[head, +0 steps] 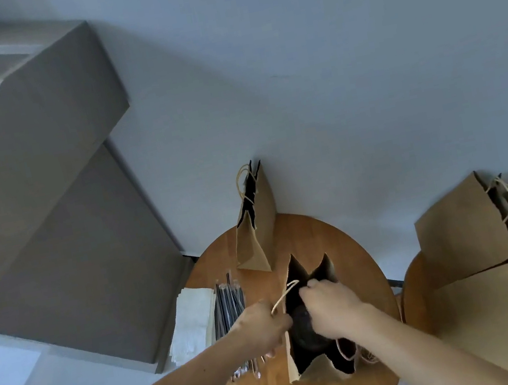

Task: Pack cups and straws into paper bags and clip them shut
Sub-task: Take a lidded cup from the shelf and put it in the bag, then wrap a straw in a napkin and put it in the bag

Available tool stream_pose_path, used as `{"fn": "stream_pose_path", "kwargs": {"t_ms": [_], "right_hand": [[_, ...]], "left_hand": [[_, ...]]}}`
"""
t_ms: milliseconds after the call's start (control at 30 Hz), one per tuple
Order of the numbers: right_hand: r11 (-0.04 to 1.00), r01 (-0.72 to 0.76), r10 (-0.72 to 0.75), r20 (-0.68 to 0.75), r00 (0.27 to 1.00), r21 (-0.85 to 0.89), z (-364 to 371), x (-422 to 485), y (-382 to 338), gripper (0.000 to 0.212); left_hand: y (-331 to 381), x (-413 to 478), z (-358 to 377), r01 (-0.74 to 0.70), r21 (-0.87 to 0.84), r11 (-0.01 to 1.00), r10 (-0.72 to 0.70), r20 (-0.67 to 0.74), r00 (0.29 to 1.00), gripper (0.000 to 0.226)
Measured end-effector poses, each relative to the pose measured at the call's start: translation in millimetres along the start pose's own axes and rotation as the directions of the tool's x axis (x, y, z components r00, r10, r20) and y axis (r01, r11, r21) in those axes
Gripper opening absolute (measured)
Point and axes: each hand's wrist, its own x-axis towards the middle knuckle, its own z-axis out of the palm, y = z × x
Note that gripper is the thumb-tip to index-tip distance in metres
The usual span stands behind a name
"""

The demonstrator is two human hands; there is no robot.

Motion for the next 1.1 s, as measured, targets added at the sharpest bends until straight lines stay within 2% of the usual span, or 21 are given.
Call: {"fn": "stream_pose_path", "kwargs": {"t_ms": [100,200,267,333,467,567,767,833,967,1100], "right_hand": [[1.000,0.010,-0.007,-0.109,0.994,0.029,-36,-17,16,0.030],[0.987,-0.018,0.050,-0.196,0.979,0.160,-61,-21,25,0.036],[0.961,-0.033,0.104,-0.249,0.963,0.274,-74,-19,21,0.039],[0.929,-0.019,0.134,-0.287,0.949,0.370,-82,-10,9,0.040],[0.878,0.043,0.128,-0.321,0.938,0.476,-84,19,-38,0.035],[0.850,0.027,0.112,-0.230,0.967,0.527,-67,50,-82,0.031],[0.795,-0.121,0.142,0.013,0.990,0.594,8,120,-146,0.033],[0.746,-0.204,0.179,0.104,0.978,0.633,41,143,-159,0.029],[0.711,-0.375,0.290,0.238,0.927,0.594,101,178,-176,0.039],[0.701,-0.445,0.356,0.267,0.896,0.557,138,200,-190,0.033]], "left_hand": [[2,-10,-12,-0.051,0.066,0.997,0.046,0.082,0.996,0.049],[2,-18,-35,-0.126,0.221,0.967,0.089,0.172,0.981,0.070],[0,-20,-55,-0.151,0.287,0.946,0.122,0.114,0.986,0.060],[-5,-20,-75,-0.147,0.323,0.935,0.159,-0.011,0.987,0.042],[-25,-14,-115,-0.127,0.224,0.966,0.168,-0.176,0.970,0.011],[-51,-6,-139,-0.067,0.125,0.990,0.095,-0.239,0.966,0.013],[-123,24,-157,0.055,0.005,0.998,-0.052,-0.225,0.973,0.004],[-144,37,-159,0.084,-0.037,0.996,-0.091,-0.236,0.968,0.004],[-176,58,-162,0.156,-0.101,0.983,-0.178,-0.277,0.944,0.017],[-197,73,-157,0.182,-0.172,0.968,-0.222,-0.253,0.942,0.020]]}}
